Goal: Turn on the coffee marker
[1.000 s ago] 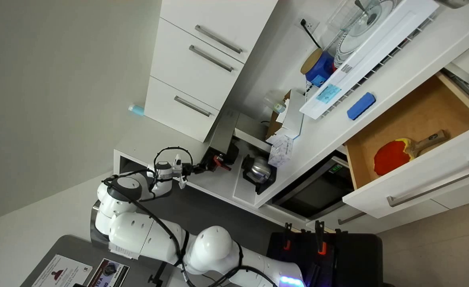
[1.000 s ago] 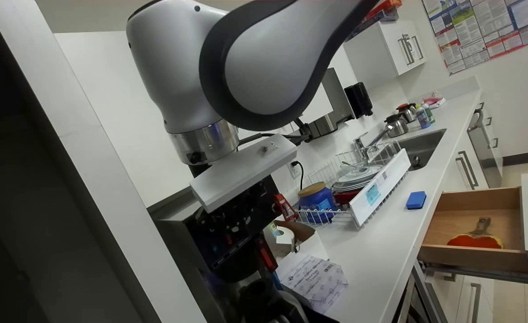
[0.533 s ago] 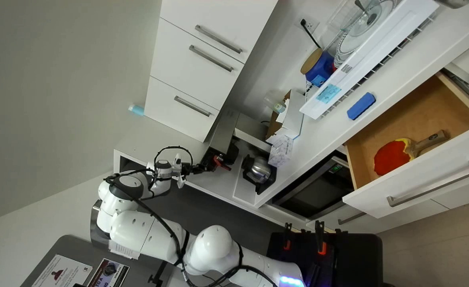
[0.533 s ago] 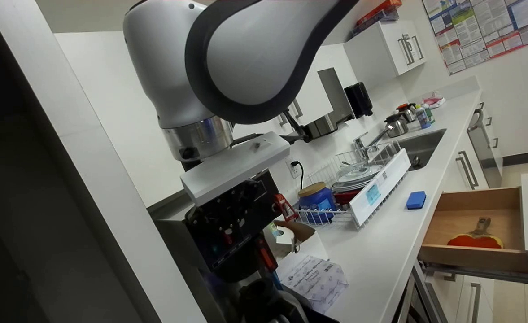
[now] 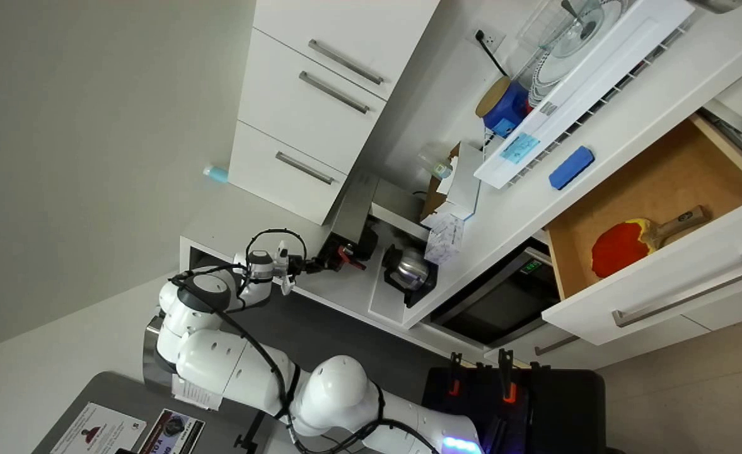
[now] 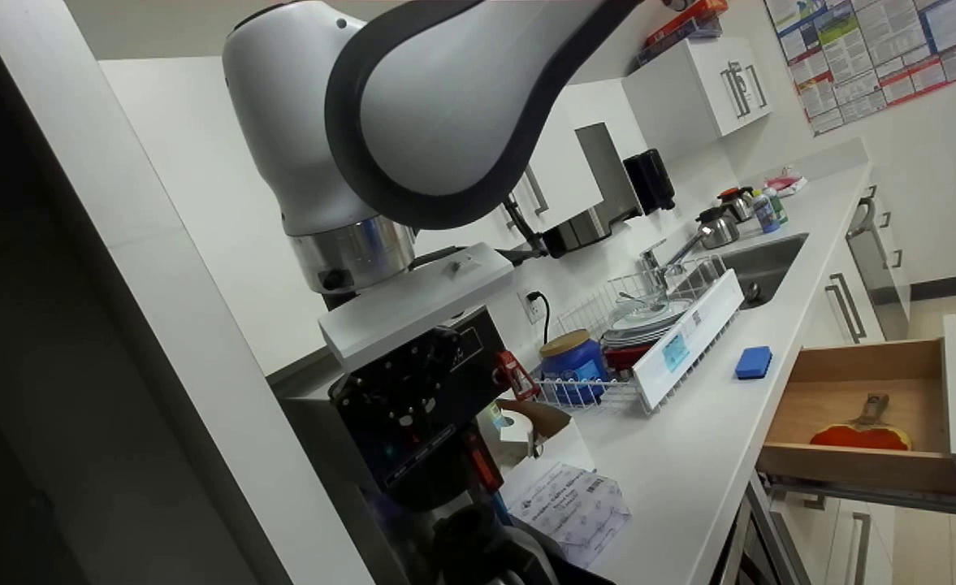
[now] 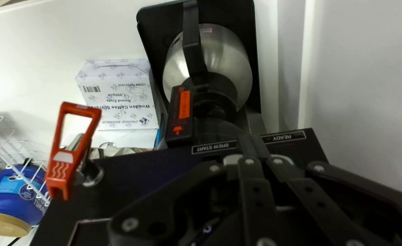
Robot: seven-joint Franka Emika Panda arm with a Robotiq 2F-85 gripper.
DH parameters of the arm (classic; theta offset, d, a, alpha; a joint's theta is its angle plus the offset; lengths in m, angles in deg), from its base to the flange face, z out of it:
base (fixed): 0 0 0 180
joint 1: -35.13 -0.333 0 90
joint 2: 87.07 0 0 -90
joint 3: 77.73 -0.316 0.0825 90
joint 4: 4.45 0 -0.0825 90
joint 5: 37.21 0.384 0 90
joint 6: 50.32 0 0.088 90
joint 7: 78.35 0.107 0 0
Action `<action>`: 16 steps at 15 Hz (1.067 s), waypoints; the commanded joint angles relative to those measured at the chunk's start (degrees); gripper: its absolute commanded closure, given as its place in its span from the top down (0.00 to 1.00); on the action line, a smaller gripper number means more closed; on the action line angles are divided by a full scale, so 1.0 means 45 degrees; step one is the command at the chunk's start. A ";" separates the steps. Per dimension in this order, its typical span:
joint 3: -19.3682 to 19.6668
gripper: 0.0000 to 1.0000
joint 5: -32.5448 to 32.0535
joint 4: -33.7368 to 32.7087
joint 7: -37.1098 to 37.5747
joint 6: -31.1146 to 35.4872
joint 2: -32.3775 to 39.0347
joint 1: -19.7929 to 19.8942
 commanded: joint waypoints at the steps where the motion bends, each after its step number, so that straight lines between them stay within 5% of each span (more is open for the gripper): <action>1: 0.0338 0.00 0.0234 -0.0496 -0.0388 -0.0008 0.0418 -0.0358; 16: 0.0542 0.00 -0.1367 -0.0474 0.0121 0.0007 0.0451 -0.0729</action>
